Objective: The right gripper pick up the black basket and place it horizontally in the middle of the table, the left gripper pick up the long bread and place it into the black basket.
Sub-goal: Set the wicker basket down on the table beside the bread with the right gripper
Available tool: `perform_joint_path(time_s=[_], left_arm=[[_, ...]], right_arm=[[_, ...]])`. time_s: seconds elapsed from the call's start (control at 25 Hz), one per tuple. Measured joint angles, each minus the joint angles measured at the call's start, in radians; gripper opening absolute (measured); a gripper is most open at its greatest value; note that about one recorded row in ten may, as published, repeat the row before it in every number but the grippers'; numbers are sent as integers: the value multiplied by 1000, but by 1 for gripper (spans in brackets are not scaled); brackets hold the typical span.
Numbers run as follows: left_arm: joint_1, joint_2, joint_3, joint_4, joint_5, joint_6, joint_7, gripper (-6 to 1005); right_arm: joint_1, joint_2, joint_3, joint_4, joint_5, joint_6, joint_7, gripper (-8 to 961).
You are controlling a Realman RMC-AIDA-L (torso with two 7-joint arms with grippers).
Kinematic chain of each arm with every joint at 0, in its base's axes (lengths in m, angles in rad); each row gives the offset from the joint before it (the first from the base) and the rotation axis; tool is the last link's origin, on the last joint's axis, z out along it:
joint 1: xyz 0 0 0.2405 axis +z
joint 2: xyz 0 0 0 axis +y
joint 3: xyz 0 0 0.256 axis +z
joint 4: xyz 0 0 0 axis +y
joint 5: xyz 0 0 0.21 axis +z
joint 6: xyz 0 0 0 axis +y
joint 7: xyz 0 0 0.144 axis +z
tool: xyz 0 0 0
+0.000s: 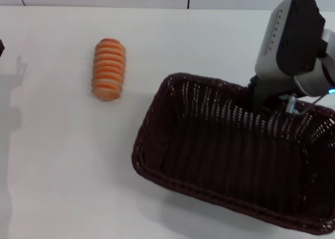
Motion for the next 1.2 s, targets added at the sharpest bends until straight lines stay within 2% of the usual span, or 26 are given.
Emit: perform_joint_path(time_s=[0.4,0.64,0.92,1.2], left_arm=[[-10,0,0,-1,-1,-8,-2,857],[-24,0,0,-3,-1,-33,-2,857],[-31,0,0,-3,-4,-43,-2,857],[-35,0,0,-2,-5,-46,-2,858]], right_arm=[[39,-2,-14,13,2,58,-27,177],[48,-1,-62,16,15,108,-85,177],[116,1,-80,85,51,143,-123,183],[140,2,-109,125,77,201,-147,191]])
